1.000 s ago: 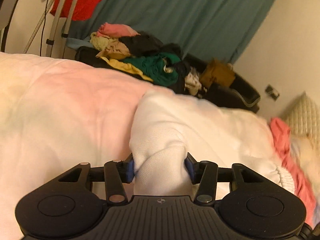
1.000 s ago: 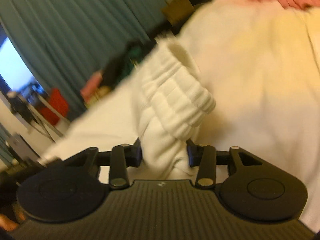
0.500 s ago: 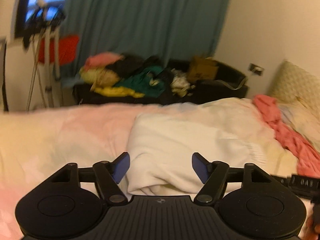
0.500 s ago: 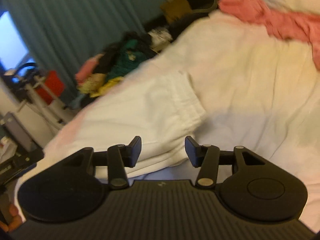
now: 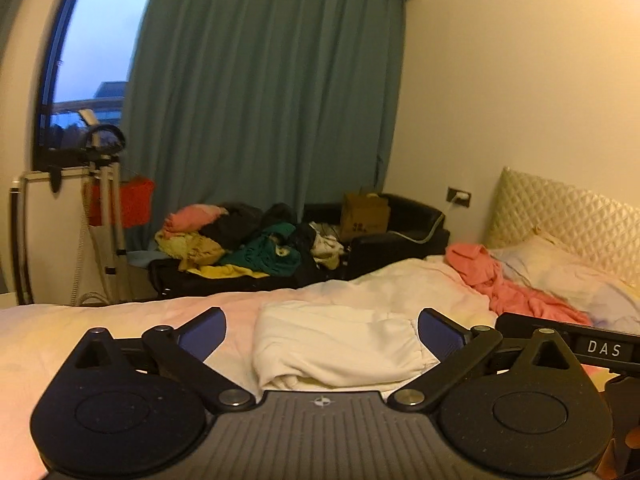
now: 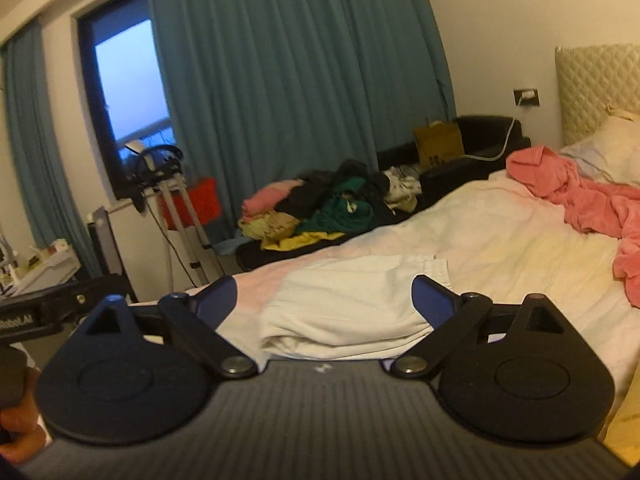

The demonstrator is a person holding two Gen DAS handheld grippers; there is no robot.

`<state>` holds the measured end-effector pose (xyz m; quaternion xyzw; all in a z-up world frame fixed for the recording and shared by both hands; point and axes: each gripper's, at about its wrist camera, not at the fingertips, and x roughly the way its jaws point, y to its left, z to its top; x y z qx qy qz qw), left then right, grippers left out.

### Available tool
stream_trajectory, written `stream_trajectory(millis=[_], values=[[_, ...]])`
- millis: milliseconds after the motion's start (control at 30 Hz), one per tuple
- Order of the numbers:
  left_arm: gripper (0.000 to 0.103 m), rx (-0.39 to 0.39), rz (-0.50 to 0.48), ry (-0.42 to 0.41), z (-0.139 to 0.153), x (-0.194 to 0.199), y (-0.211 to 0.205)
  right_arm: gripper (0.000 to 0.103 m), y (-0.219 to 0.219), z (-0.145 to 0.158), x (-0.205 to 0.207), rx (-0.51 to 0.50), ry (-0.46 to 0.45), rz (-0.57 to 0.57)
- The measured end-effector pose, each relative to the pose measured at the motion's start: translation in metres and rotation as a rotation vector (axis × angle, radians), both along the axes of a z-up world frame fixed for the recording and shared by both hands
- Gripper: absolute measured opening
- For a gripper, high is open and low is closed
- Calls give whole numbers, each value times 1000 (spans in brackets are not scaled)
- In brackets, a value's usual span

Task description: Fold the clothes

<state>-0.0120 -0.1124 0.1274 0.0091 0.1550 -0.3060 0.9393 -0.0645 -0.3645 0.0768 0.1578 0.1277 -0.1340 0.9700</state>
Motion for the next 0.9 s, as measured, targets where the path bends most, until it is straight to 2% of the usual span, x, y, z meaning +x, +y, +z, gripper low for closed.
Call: stream_trajectory(millis=[133, 333, 533, 900], values=[[103, 24, 53, -50, -5, -37, 22, 96, 19, -11, -19, -11, -16, 5], [103, 52, 114, -53, -28, -62, 40, 96, 41, -42, -24, -21, -16, 9], [103, 43, 147, 10, -54, -47, 48, 95, 41, -74, -1, 5, 26, 19], [103, 93, 177, 42, -83, -15, 48, 95, 52, -110, 24, -102, 96, -8]])
